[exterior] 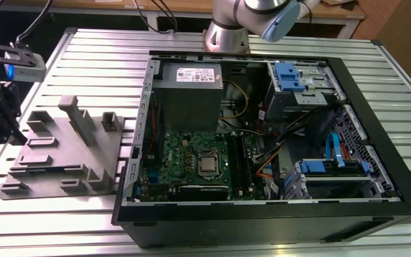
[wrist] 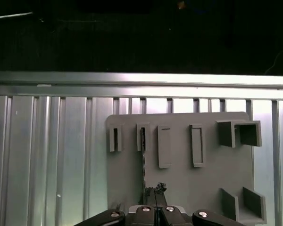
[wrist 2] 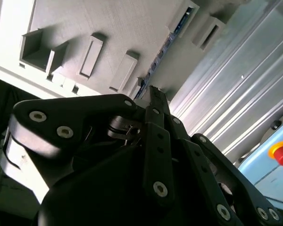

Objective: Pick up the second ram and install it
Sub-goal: 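Pick up the second ram and move it above second insertion slot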

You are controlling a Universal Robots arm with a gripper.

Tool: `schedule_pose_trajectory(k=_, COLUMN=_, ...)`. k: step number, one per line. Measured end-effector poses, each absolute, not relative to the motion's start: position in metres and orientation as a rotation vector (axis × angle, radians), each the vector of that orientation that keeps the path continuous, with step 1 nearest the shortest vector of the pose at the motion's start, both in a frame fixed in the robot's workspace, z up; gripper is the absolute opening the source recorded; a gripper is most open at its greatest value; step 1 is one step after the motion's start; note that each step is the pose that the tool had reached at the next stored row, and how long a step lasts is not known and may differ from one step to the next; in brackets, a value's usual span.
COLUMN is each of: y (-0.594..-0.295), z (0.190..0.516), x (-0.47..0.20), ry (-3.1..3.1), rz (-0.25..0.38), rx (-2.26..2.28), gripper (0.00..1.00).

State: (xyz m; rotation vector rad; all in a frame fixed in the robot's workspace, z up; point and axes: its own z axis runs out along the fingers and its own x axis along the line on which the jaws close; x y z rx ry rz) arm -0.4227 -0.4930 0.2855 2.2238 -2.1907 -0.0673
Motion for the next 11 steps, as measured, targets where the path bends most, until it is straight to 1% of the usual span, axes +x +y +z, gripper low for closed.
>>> schedule_pose_trajectory(k=11, y=-0.4931, z=0.2810, x=-0.4226, ry=-2.179, rz=-0.067, rx=2.235, gripper=0.07)
